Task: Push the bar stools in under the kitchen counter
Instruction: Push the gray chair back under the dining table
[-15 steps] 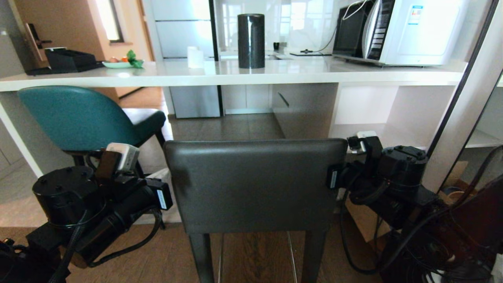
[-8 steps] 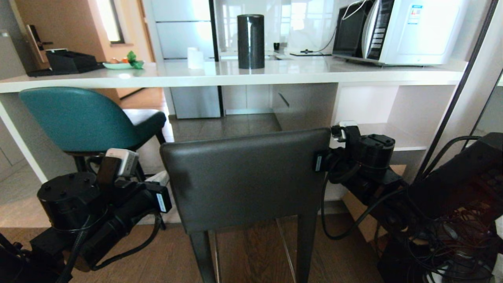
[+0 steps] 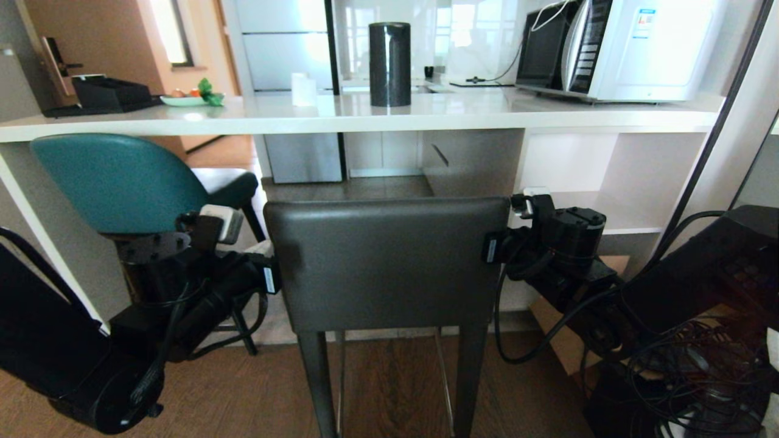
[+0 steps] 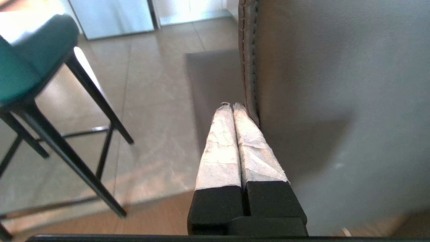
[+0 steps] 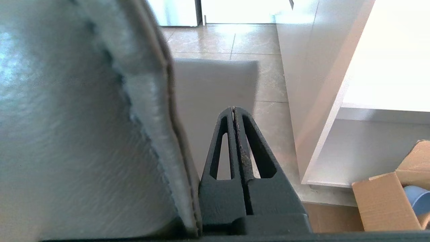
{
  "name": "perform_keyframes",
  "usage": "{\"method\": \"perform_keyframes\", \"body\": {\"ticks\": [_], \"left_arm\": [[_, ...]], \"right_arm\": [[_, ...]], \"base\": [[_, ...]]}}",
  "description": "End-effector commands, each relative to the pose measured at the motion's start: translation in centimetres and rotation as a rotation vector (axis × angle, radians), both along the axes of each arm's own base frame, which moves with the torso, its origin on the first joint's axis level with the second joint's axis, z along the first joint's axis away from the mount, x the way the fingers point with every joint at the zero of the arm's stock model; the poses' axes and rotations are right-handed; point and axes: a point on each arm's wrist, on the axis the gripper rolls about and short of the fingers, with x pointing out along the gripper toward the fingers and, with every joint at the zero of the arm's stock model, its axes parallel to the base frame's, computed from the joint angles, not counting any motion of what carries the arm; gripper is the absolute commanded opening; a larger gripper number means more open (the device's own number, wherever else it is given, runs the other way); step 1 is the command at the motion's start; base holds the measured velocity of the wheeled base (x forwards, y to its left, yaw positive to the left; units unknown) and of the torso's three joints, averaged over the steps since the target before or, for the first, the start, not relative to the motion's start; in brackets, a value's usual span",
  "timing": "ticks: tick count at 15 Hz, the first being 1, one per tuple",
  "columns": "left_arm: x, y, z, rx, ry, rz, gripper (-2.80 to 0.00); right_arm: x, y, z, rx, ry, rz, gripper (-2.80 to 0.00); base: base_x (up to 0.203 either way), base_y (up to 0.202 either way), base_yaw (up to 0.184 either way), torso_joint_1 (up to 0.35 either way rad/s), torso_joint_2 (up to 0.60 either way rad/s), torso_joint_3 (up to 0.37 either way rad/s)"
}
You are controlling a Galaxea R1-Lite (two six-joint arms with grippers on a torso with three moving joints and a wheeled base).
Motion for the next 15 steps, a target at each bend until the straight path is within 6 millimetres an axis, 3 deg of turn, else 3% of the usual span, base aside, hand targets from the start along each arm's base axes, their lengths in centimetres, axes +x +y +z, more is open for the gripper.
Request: {"method": "perform_keyframes", "body": {"ticks": [1,13,15], "left_arm": [[2.35,0.09,-1.08,0.012,-0.004,0.036,-2.80],[1.80,0.07,-0.21,0.032,-0.035,0.032,-2.80],[1.76,0.03,-0.09,0.030,-0.040,0.030,-2.80]], "right_arm": [[-0.03,-0.21,0.72,0.009,-0.022,-0.011,-2.80],[0.51,0.00,0.51,-0.014,-0.029,-0.001,-2.80],[0.47,0.05,0.53,-0.013,-0.029,-0.001,-2.80]], "base": [[0.000,0.000,0.000,0.000,0.00,0.000],[0.000,0.000,0.000,0.000,0.00,0.000],[0.163,0.000,0.000,-0.004,0.00,0.005]]}}
